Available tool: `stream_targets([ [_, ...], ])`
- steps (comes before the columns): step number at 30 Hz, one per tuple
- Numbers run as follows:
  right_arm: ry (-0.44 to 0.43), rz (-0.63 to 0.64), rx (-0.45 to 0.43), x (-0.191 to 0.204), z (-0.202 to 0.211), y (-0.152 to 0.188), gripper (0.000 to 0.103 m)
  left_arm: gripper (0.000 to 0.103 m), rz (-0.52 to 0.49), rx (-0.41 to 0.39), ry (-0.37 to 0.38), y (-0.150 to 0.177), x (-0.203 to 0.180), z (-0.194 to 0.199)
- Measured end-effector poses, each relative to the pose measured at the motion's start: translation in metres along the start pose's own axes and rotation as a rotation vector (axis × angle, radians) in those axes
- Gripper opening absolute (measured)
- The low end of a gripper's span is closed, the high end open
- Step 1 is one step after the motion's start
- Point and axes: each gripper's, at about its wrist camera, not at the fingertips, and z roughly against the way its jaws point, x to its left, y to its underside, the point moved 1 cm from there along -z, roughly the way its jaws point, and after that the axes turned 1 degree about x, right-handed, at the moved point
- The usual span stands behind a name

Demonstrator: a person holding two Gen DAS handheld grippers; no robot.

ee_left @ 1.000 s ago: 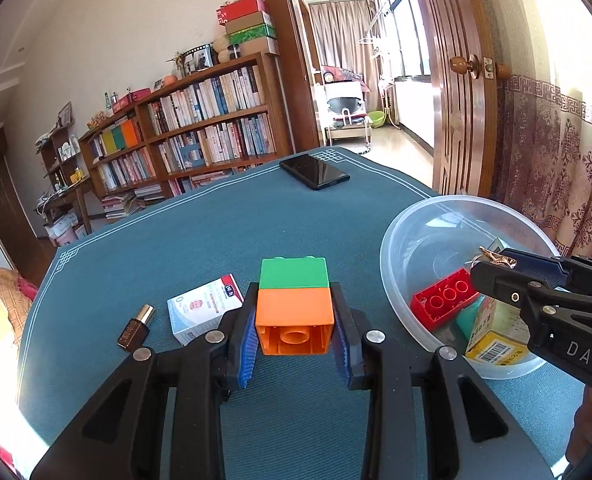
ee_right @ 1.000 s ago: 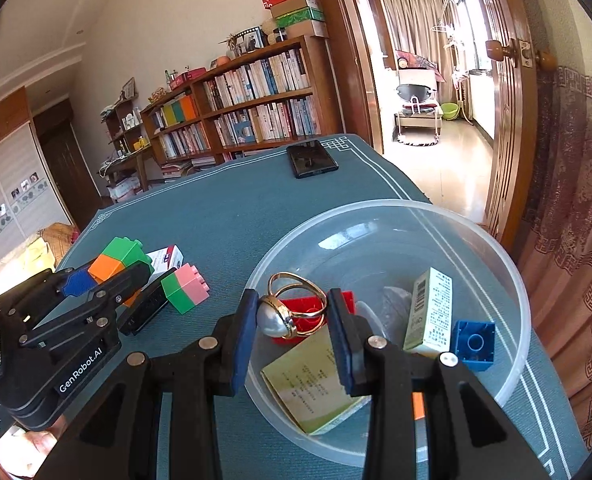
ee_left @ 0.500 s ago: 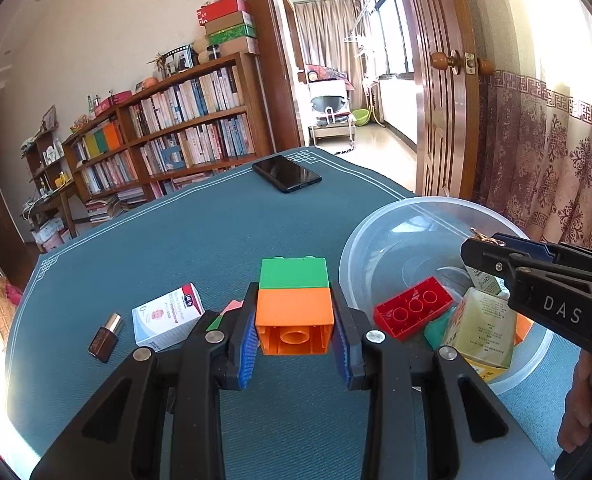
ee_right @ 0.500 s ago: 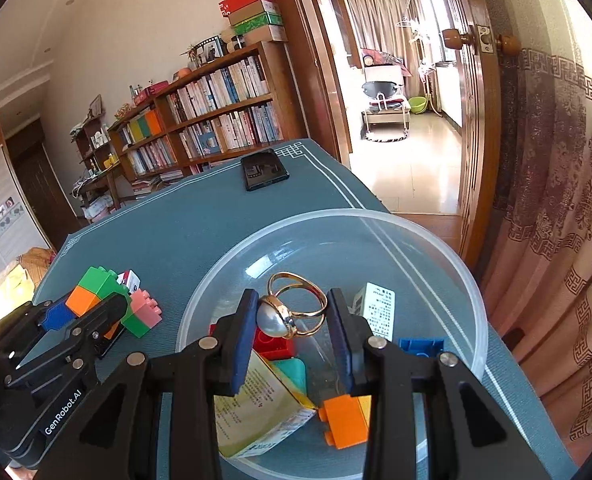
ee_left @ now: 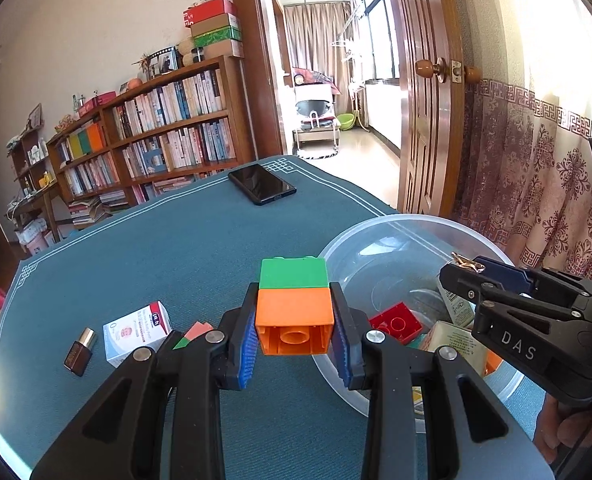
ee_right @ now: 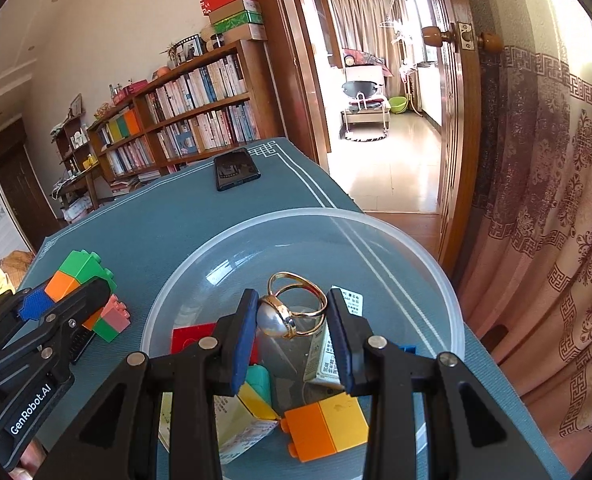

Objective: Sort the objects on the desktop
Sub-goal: 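Carry the brick and ring over the bowl and open the left tool to drop the brick, then open the right tool to drop the gold ring into the bowl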

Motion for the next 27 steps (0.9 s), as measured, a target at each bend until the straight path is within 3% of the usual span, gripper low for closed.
stream_targets([
  [8,0.009,-0.012,0.002,-0.005,-0.001,-0.001,0.039,0.035,0.008,-0.006,0.067,-0.012,-0.015,-0.008],
  [13,0.020,-0.038,0.015,-0.009,-0.005,0.000,0.039,0.035,0.003,0.002,0.183,-0.011,-0.023,-0.015],
  [17,0.037,-0.067,0.034,-0.017,-0.009,0.001,0.039,0.068,0.004,-0.011,0.158,-0.004,-0.023,-0.018],
  [27,0.030,-0.056,0.040,-0.016,-0.010,0.006,0.047,0.072,0.100,-0.009,0.142,-0.004,0.005,-0.019],
])
